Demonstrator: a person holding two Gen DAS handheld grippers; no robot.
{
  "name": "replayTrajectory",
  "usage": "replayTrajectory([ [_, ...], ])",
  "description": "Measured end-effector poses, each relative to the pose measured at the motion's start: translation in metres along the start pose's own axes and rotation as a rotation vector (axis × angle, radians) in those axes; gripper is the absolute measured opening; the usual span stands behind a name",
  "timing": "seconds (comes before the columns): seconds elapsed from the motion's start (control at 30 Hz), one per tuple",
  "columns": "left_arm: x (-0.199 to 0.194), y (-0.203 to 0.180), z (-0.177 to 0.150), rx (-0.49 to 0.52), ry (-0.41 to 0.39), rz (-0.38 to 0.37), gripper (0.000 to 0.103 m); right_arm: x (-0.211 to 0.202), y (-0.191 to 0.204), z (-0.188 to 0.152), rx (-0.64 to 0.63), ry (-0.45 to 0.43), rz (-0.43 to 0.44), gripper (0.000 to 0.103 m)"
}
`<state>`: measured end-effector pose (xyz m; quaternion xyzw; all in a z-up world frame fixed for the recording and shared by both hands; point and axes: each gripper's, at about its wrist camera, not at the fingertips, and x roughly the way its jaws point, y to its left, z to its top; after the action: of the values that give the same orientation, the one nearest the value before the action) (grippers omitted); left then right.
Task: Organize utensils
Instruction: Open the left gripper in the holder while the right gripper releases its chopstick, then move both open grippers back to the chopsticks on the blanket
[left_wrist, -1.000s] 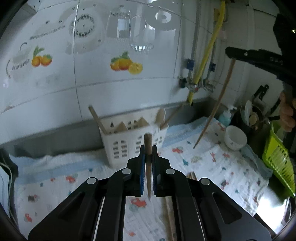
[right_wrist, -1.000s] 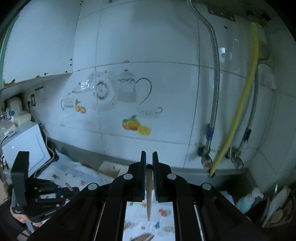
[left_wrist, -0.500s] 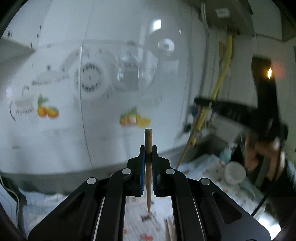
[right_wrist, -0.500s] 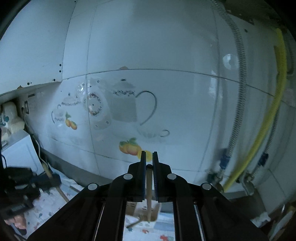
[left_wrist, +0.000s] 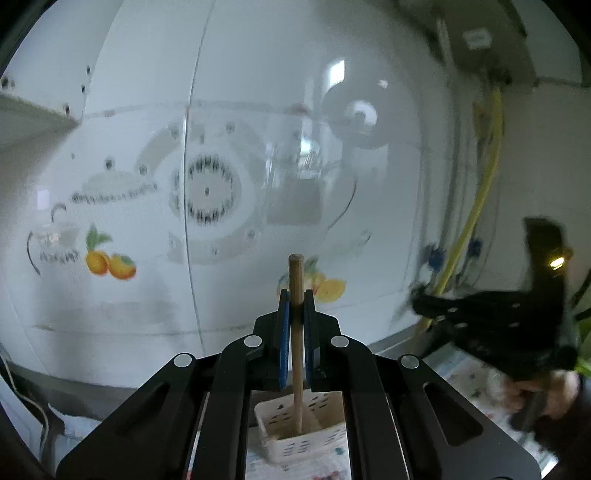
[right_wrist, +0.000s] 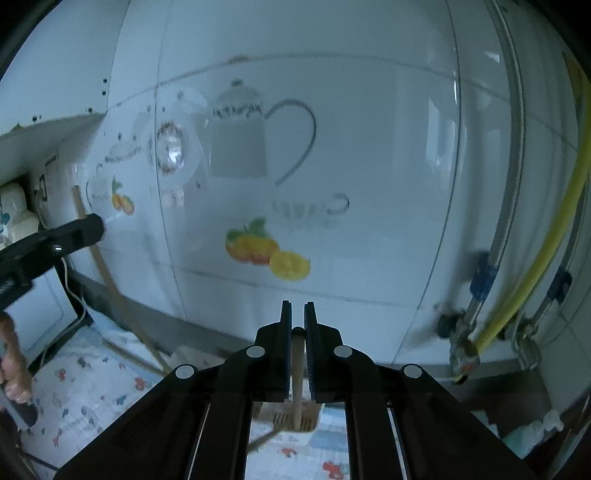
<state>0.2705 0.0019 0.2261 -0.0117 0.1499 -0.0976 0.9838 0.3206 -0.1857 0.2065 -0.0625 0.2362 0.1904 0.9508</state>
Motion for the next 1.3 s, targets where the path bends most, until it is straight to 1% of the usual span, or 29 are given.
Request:
replayTrajectory([
  [0.1,0.016,0.003,-0.012,-0.017,0.048,0.0,0.005,-0.003,-0.003,-0.005,0.003,0.008,0.002,0.007],
  [0.17,0.022,0.004,-0.016,-0.015,0.066,0.007,0.005,-0.009,-0.007,-0.006,0.008,-0.003,-0.006,0.007],
  [0.2,0.024,0.004,-0.016,-0.013,0.076,0.007,0.005,-0.013,-0.009,-0.006,0.013,-0.005,0.001,0.01],
  [0.27,0.024,0.003,-0.017,-0.011,0.08,0.016,0.009,-0.024,-0.012,-0.007,0.022,-0.017,-0.003,0.013],
  [0.3,0.022,0.002,-0.016,-0.01,0.08,0.01,0.009,-0.029,-0.013,-0.007,0.024,-0.019,0.001,0.014],
  [0.33,0.019,0.003,-0.016,-0.01,0.077,0.007,0.01,-0.036,-0.014,-0.009,0.028,-0.022,0.011,0.014],
  [0.37,0.015,0.002,-0.015,-0.008,0.074,0.008,0.018,-0.044,-0.015,-0.011,0.033,-0.029,0.013,0.018],
  [0.4,0.012,0.0,-0.015,-0.003,0.071,0.011,0.024,-0.052,-0.015,-0.013,0.031,-0.035,0.016,0.023],
  [0.43,0.006,-0.002,-0.015,0.005,0.065,0.013,0.03,-0.058,-0.014,-0.014,0.031,-0.041,0.02,0.024],
  [0.53,-0.015,-0.008,-0.017,0.02,0.06,0.007,0.03,-0.087,-0.013,-0.023,0.038,-0.058,0.039,0.026],
  [0.6,-0.03,-0.009,-0.021,0.015,0.065,-0.007,0.032,-0.11,-0.012,-0.031,0.046,-0.068,0.058,0.037],
  [0.67,-0.049,-0.011,-0.028,0.011,0.07,-0.023,0.037,-0.135,-0.009,-0.041,0.047,-0.08,0.07,0.041],
  [0.73,-0.069,-0.012,-0.037,0.016,0.076,-0.025,0.038,-0.154,-0.006,-0.048,0.053,-0.086,0.088,0.045],
  [0.77,-0.078,-0.013,-0.041,0.018,0.087,-0.028,0.039,-0.168,-0.005,-0.053,0.065,-0.09,0.101,0.048],
  [0.83,-0.094,-0.014,-0.05,0.01,0.101,-0.036,0.041,-0.189,-0.005,-0.061,0.078,-0.098,0.128,0.05],
  [0.87,-0.101,-0.014,-0.054,0.006,0.108,-0.042,0.044,-0.201,-0.003,-0.064,0.073,-0.105,0.127,0.051],
  [0.97,-0.125,-0.014,-0.07,0.001,0.127,-0.044,0.045,-0.227,0.0,-0.074,0.07,-0.111,0.14,0.054],
  [1.03,-0.137,-0.015,-0.084,0.0,0.151,-0.049,0.046,-0.246,0.006,-0.083,0.057,-0.106,0.136,0.054],
  [1.17,-0.154,-0.021,-0.119,0.01,0.201,-0.049,0.046,-0.264,0.019,-0.112,0.045,-0.08,0.124,0.054],
  [1.23,-0.159,-0.023,-0.136,0.01,0.222,-0.04,0.046,-0.265,0.024,-0.13,0.05,-0.059,0.108,0.054],
  [1.3,-0.16,-0.024,-0.156,-0.008,0.257,-0.051,0.046,-0.261,0.031,-0.153,0.06,-0.032,0.088,0.054],
])
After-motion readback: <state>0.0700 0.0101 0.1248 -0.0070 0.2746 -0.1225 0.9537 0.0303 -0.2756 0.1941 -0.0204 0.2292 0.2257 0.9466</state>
